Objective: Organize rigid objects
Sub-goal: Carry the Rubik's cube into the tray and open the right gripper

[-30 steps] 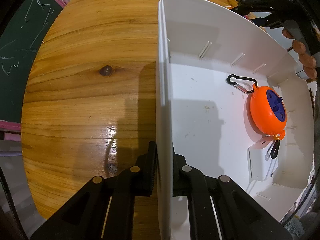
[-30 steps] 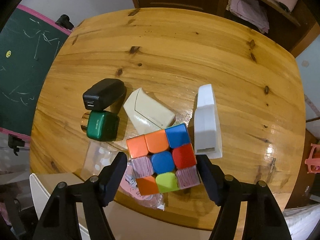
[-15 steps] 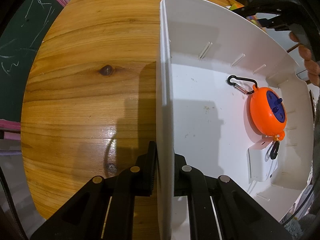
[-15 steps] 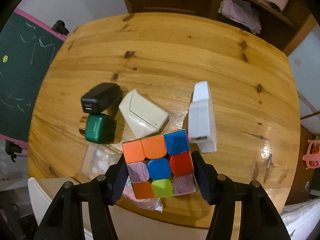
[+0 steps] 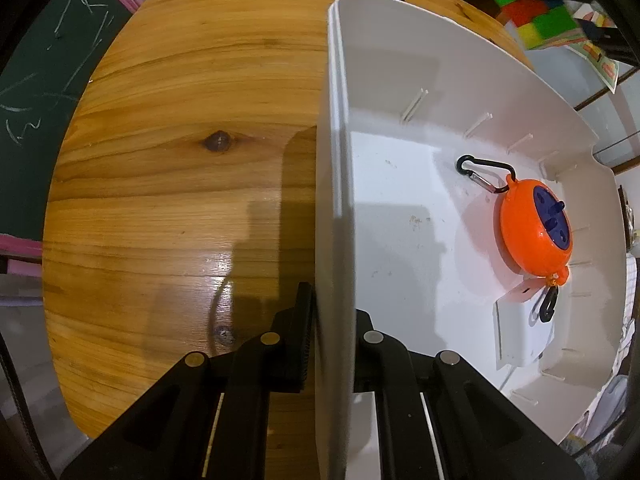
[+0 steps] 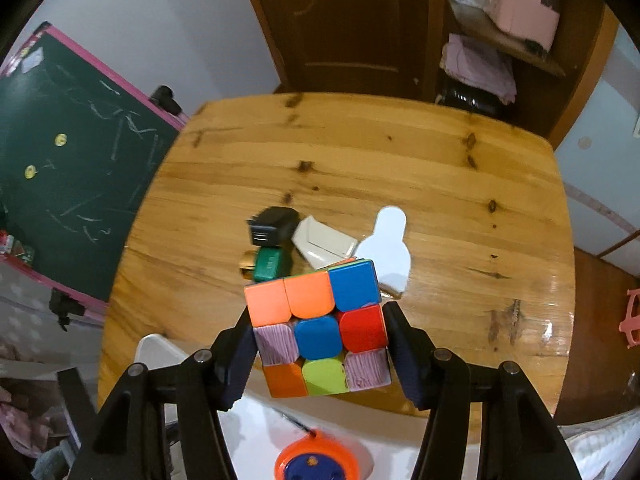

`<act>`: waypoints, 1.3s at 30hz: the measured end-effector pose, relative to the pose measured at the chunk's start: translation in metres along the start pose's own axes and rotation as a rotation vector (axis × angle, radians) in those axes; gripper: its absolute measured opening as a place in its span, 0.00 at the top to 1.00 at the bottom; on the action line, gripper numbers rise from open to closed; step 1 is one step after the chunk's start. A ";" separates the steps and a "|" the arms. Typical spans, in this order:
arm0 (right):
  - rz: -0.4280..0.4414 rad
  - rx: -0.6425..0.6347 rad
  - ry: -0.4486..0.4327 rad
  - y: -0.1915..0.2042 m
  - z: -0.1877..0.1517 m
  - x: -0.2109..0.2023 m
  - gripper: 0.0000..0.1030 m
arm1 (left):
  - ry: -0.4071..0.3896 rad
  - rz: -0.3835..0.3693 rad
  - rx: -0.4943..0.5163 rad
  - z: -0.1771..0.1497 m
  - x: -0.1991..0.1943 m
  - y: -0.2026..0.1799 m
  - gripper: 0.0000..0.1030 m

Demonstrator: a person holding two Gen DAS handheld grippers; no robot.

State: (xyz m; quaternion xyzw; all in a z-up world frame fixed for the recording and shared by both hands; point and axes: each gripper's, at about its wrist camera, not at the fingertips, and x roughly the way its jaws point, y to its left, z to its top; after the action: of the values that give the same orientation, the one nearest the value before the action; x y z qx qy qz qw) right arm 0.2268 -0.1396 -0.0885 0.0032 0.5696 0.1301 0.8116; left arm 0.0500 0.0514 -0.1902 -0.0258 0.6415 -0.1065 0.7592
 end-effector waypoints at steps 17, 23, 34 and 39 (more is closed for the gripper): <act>0.094 -0.038 -0.163 0.040 -0.074 -0.119 0.41 | 0.003 0.001 0.004 0.001 -0.001 -0.001 0.90; 0.099 -0.015 -0.167 0.034 -0.109 -0.127 0.42 | 0.008 0.004 0.001 0.003 -0.001 0.000 0.90; 0.139 0.022 0.005 0.031 -0.169 -0.071 0.42 | 0.001 0.013 -0.020 0.002 -0.002 -0.001 0.90; 0.152 -0.017 0.133 0.052 -0.186 -0.020 0.42 | -0.002 0.026 -0.011 0.002 -0.004 0.000 0.90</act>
State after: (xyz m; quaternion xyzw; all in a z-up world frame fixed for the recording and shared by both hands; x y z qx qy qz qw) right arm 0.0375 -0.1199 -0.1275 0.0310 0.6193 0.1962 0.7597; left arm 0.0519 0.0519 -0.1863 -0.0216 0.6418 -0.0930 0.7609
